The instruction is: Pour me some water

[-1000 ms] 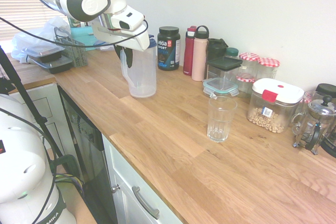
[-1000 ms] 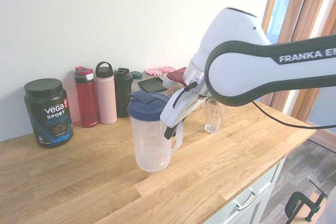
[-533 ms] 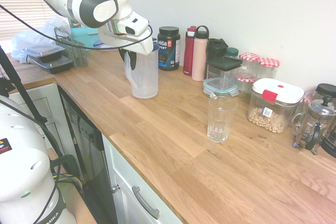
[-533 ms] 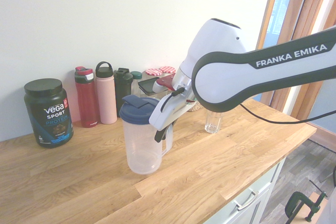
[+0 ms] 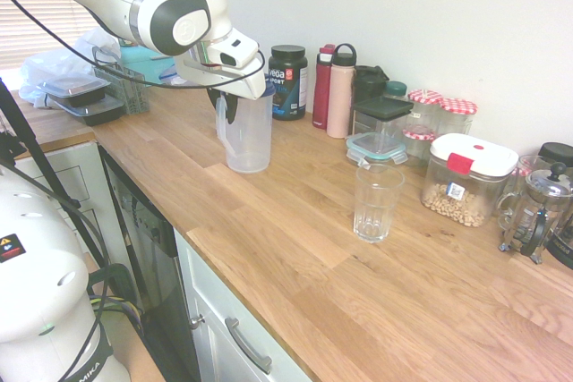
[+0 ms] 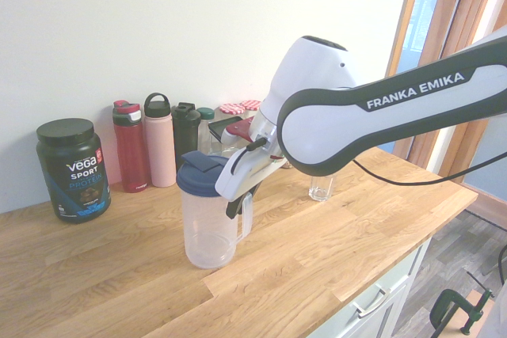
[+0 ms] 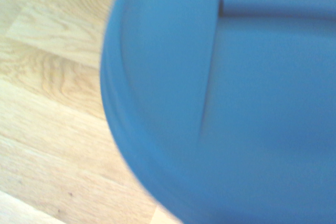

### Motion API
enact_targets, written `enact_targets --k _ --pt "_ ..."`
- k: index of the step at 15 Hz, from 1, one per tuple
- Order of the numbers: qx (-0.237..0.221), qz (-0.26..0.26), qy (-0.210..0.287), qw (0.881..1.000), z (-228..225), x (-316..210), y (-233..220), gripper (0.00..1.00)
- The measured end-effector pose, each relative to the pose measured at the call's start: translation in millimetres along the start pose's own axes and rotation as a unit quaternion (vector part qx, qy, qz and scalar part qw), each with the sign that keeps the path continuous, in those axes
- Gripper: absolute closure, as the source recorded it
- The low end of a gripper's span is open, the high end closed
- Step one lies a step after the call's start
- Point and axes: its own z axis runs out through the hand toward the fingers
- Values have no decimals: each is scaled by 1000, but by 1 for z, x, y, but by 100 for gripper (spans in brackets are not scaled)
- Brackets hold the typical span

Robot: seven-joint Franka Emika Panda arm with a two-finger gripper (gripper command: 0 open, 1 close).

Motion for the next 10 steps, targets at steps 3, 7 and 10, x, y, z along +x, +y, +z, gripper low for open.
enact_targets --k 3,7,10 --pt "-7 -3 5 1000 2 0 0 0" --pt "-71 -19 2 997 -2 -14 11 0" --pt "-97 -22 -26 995 -44 -39 34 0"
